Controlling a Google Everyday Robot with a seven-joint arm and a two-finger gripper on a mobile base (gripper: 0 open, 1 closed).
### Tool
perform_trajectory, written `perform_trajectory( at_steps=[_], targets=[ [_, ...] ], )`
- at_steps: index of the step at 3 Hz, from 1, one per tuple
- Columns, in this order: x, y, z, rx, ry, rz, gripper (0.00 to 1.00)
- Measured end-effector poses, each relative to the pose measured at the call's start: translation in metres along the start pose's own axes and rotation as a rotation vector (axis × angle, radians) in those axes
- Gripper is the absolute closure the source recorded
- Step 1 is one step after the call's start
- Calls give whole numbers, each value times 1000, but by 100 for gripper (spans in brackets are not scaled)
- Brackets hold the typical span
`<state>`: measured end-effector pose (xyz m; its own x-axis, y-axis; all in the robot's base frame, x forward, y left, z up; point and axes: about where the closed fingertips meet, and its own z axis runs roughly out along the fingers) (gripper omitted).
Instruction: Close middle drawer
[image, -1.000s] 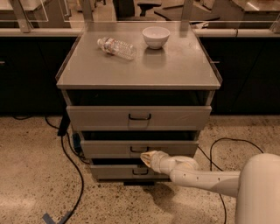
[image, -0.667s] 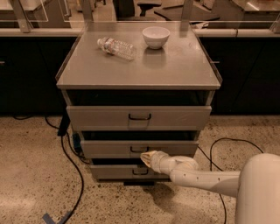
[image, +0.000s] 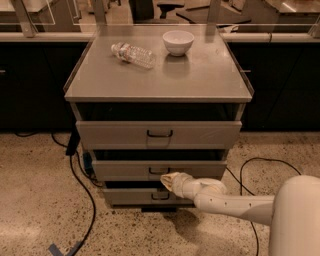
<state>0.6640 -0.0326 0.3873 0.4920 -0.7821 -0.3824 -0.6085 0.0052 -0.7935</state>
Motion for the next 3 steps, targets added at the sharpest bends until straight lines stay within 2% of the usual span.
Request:
perform_trajectory(
  at_steps=[2,3],
  targets=[
    [-1,-3,0,-1,2,-5,17],
    [2,-1,0,-3,8,-9,0]
  ],
)
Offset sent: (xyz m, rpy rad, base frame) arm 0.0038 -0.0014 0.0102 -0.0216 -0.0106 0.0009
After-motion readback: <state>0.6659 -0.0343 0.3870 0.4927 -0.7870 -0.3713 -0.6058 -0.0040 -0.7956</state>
